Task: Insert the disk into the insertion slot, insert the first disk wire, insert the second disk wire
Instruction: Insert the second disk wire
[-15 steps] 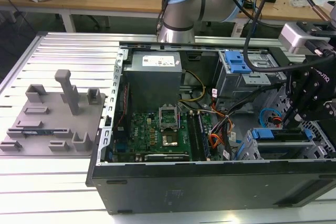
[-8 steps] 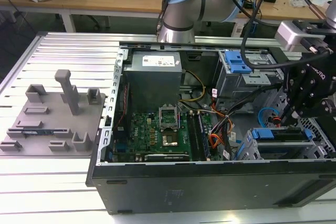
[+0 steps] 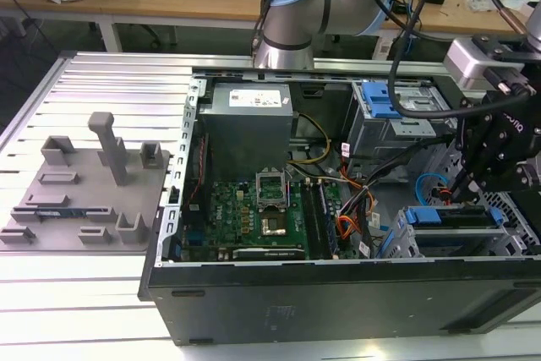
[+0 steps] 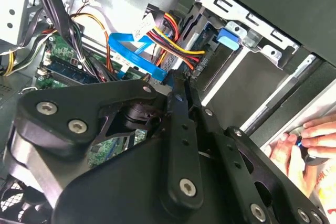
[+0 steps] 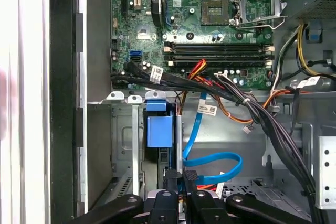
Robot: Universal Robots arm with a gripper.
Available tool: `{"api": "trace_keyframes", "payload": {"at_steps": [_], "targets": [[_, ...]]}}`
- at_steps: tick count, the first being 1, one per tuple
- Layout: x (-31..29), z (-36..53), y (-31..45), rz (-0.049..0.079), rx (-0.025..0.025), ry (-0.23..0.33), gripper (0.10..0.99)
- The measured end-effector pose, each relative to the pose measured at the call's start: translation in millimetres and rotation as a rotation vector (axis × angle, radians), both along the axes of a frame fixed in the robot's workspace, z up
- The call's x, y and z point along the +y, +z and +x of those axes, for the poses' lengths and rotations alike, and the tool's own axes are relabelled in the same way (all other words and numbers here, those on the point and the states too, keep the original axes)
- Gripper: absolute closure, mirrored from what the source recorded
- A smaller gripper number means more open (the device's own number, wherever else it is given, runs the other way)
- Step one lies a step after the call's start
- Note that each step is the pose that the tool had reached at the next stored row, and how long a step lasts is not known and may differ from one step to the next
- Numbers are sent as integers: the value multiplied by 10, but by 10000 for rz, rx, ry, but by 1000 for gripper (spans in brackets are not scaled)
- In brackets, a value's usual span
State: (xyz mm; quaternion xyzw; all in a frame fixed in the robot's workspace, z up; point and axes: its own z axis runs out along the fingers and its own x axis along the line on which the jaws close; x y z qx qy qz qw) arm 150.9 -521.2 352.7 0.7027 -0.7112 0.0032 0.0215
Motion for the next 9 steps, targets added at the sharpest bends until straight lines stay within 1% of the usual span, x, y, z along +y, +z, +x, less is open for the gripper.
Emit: {"api": "trace_keyframes", "payload": {"at_steps": [2, 4, 9], "targets": [[-25, 0, -3, 2, 0, 0, 925], [-37, 0, -7, 3, 0, 0, 925], [-39, 17, -12, 0, 0, -1, 925]]}}
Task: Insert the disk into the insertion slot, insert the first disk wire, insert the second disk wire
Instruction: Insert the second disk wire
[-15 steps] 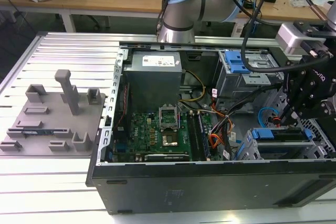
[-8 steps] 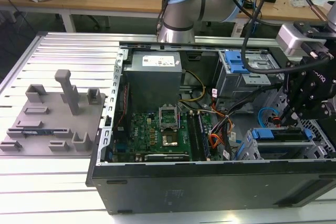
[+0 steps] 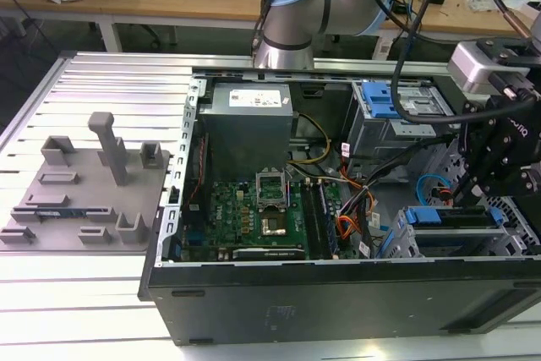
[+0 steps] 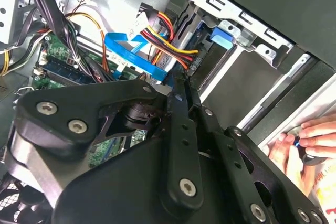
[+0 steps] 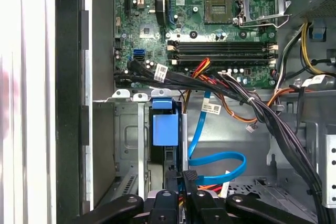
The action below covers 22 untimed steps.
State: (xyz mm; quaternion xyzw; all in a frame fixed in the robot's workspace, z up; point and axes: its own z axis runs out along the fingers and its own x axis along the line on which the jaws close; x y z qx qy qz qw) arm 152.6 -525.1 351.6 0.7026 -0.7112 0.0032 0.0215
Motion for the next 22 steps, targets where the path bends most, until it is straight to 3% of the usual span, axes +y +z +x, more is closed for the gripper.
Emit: {"api": "trace_keyframes", "payload": {"at_steps": [22], "targets": [[-40, 3, -138, -12, 0, 1, 925]]}}
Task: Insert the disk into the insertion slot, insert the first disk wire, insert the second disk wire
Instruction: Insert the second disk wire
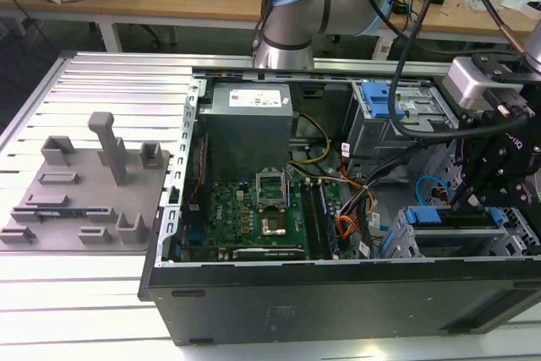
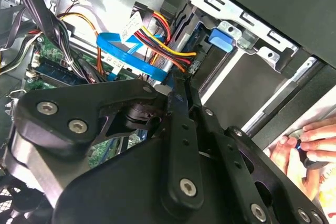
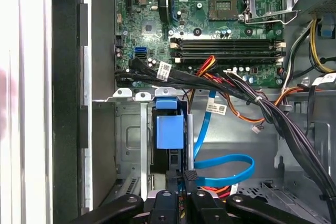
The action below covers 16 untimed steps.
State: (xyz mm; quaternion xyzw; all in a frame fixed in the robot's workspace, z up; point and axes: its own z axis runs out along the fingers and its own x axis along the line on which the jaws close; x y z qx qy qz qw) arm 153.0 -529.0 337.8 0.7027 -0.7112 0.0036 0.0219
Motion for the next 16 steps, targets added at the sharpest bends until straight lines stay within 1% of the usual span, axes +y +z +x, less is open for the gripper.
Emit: {"api": "trace_keyframes", "payload": {"at_steps": [3, 5, 7, 8, 10, 11, 13, 14, 15, 16], "targets": [[1, 0, -16, 19, -2, 1, 918], [1, 0, -20, 25, 0, 2, 796], [1, -1, 7, 14, 0, 1, 796], [1, -1, 42, 15, 0, 0, 729], [1, -1, 100, 13, 0, 0, 729], [1, -2, 160, 13, 0, 0, 729], [1, -1, 253, 10, 0, 0, 729], [2, -1, 319, 10, 0, 0, 745], [1, -2, 369, 10, 0, 0, 812], [2, -2, 454, 4, 0, 0, 875]]}}
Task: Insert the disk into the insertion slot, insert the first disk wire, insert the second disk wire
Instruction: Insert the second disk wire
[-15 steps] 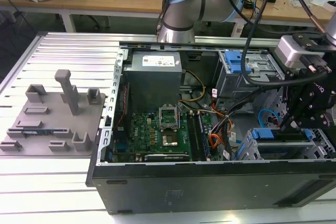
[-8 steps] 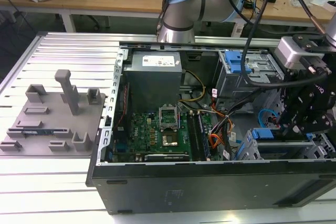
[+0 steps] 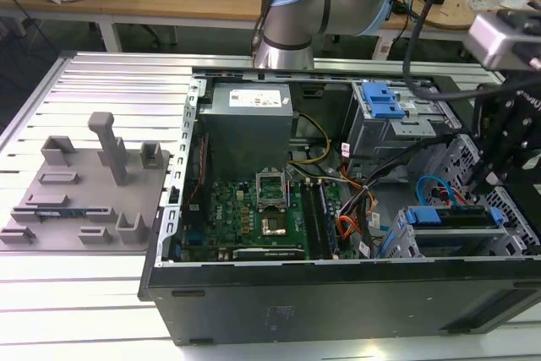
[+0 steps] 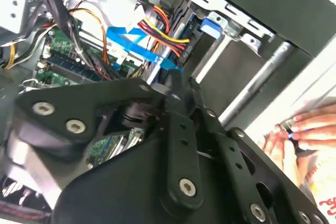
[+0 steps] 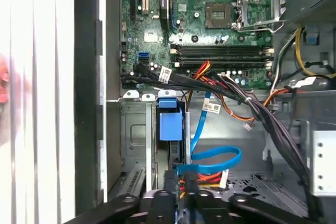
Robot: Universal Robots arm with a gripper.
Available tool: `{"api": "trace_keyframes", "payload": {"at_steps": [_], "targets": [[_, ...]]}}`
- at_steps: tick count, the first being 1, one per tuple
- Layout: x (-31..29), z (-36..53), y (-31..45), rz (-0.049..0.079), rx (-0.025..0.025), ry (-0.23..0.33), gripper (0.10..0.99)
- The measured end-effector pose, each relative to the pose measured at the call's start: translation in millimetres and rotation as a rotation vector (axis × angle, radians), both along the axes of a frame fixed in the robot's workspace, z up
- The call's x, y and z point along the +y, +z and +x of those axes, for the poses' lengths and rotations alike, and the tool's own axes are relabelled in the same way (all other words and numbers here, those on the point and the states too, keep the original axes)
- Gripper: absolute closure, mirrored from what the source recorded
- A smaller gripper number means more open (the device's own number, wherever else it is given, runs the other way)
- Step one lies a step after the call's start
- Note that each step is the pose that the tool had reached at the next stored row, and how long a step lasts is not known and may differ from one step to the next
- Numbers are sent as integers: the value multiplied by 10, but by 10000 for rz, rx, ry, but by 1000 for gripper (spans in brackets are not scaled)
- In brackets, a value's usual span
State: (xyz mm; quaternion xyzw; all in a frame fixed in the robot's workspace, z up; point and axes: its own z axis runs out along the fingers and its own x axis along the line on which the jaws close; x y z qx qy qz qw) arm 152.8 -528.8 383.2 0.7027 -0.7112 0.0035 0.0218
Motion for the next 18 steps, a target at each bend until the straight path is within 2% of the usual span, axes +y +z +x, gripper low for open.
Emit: {"api": "trace_keyframes", "payload": {"at_steps": [2, 18], "targets": [[0, 0, 61, -1, 0, 0, 980], [0, 0, 75, -1, 0, 0, 980]]}}
